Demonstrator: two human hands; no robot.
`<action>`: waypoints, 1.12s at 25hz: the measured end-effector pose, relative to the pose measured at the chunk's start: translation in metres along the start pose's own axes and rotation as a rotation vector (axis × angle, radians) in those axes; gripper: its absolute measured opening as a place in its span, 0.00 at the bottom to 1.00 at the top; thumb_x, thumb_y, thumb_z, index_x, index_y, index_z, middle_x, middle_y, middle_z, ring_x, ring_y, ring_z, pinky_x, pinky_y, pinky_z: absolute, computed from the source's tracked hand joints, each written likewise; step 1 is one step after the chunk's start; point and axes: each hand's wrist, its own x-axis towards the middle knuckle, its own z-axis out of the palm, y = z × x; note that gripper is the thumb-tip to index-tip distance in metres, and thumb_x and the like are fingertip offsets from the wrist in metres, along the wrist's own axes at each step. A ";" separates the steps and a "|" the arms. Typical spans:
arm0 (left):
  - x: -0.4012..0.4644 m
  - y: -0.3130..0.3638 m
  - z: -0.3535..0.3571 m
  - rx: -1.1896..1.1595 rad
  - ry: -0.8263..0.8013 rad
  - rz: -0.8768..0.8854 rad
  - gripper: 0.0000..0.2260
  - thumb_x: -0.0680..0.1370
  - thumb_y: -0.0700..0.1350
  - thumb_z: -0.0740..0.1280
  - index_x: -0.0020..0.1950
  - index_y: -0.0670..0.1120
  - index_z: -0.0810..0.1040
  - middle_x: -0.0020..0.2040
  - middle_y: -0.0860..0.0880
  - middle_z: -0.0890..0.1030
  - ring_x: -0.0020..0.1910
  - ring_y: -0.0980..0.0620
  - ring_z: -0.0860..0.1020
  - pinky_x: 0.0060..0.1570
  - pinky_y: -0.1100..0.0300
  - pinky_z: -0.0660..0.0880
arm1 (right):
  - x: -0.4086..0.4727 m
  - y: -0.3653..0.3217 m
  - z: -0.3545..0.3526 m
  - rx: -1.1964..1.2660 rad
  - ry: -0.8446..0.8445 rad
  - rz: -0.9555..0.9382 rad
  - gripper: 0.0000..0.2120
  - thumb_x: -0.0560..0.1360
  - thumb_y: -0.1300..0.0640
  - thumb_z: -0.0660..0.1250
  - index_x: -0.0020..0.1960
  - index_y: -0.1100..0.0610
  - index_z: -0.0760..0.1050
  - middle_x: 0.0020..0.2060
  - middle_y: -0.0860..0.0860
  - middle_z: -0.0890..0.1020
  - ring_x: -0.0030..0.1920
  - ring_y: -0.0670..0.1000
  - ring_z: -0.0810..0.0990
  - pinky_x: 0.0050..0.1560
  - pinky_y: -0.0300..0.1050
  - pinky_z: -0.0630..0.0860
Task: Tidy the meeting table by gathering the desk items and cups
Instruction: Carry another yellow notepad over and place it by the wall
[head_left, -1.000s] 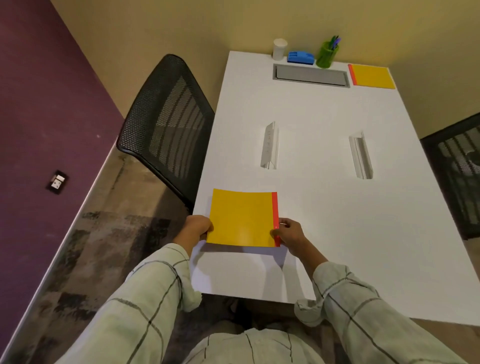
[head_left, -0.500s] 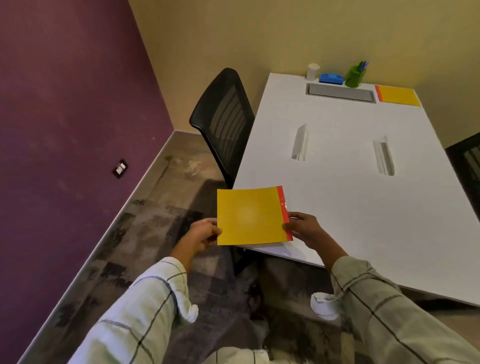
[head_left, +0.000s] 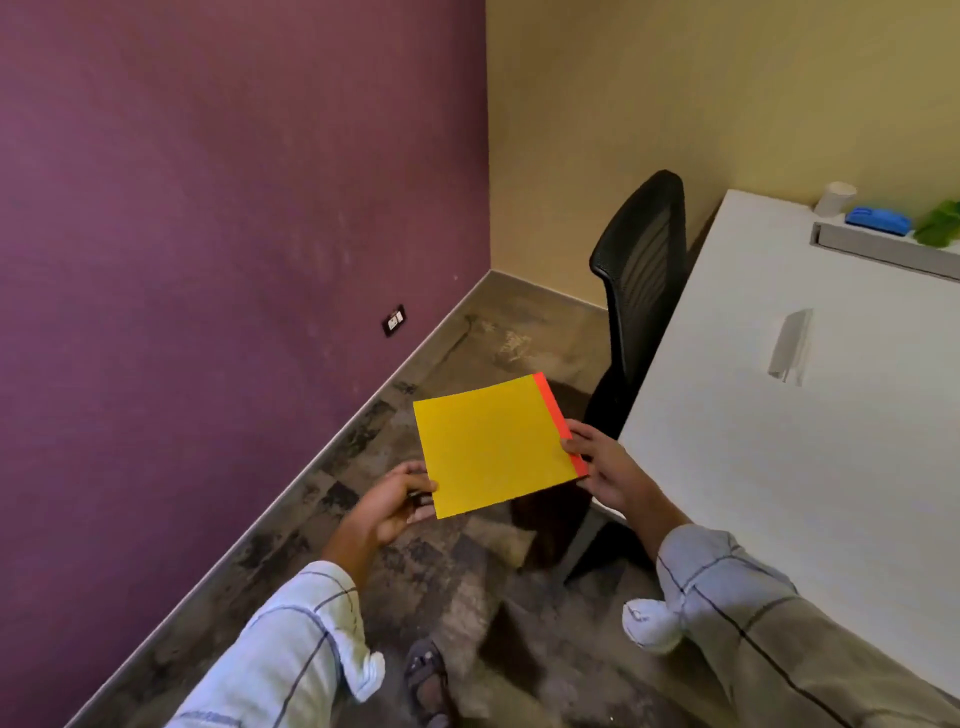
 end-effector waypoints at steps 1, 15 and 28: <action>0.003 0.012 -0.018 -0.022 0.016 0.013 0.11 0.76 0.27 0.60 0.51 0.42 0.71 0.41 0.43 0.78 0.32 0.50 0.77 0.32 0.54 0.82 | 0.015 0.003 0.027 0.110 -0.016 0.003 0.16 0.73 0.67 0.66 0.60 0.57 0.74 0.49 0.54 0.83 0.46 0.54 0.82 0.50 0.51 0.78; 0.106 0.213 -0.112 -0.053 -0.025 0.127 0.12 0.74 0.24 0.60 0.47 0.41 0.71 0.43 0.41 0.80 0.36 0.48 0.80 0.33 0.53 0.83 | 0.174 -0.055 0.235 0.452 -0.037 -0.043 0.13 0.79 0.60 0.62 0.63 0.57 0.72 0.59 0.57 0.80 0.60 0.58 0.78 0.60 0.60 0.74; 0.360 0.452 -0.019 -0.071 0.060 0.229 0.11 0.78 0.27 0.59 0.55 0.40 0.72 0.42 0.43 0.84 0.38 0.47 0.83 0.29 0.57 0.82 | 0.428 -0.255 0.219 0.337 0.069 -0.058 0.11 0.81 0.56 0.60 0.60 0.60 0.71 0.52 0.57 0.81 0.57 0.58 0.77 0.62 0.57 0.73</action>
